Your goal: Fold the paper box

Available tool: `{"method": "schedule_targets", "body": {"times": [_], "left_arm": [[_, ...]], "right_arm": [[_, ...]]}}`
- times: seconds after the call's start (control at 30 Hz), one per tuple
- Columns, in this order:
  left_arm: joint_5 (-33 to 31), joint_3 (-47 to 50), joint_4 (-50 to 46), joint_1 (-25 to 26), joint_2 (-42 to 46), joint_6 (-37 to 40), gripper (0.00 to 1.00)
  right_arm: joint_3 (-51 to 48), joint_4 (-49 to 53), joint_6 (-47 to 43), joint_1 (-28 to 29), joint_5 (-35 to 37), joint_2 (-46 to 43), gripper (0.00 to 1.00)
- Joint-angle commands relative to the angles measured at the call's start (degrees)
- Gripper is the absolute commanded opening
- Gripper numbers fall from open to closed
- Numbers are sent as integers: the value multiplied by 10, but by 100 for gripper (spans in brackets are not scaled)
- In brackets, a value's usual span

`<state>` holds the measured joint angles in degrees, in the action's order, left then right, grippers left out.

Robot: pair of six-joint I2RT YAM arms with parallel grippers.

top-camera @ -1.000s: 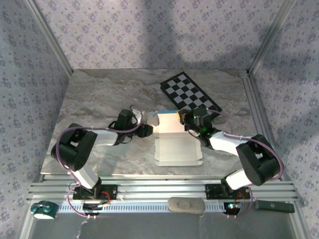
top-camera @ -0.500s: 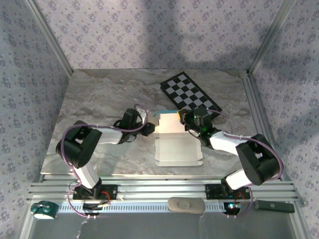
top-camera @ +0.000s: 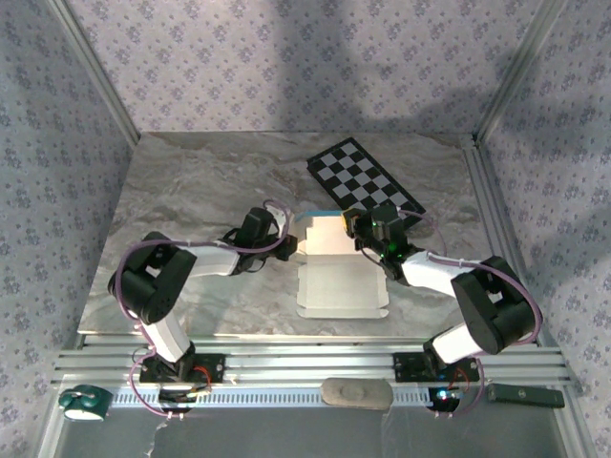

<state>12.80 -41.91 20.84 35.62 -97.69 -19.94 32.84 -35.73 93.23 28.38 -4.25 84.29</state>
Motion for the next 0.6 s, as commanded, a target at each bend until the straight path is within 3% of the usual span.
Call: {"method": "schedule_targets", "body": {"times": [0.0,0.4,0.47,0.57], "left_arm": [[-55,-17,-48,9,16,9,0],[-313,-99,-209,89,-14,-46,0],[-332,-112,-225,97,-23,-54,12],[-340,-116,-228,102,-25,-59,15]], "right_arm": [[13,6,3,6,-1,3,0],[21,13,4,22,14,4,0],[21,14,3,23,14,4,0],[19,14,3,22,14,3,0]]}}
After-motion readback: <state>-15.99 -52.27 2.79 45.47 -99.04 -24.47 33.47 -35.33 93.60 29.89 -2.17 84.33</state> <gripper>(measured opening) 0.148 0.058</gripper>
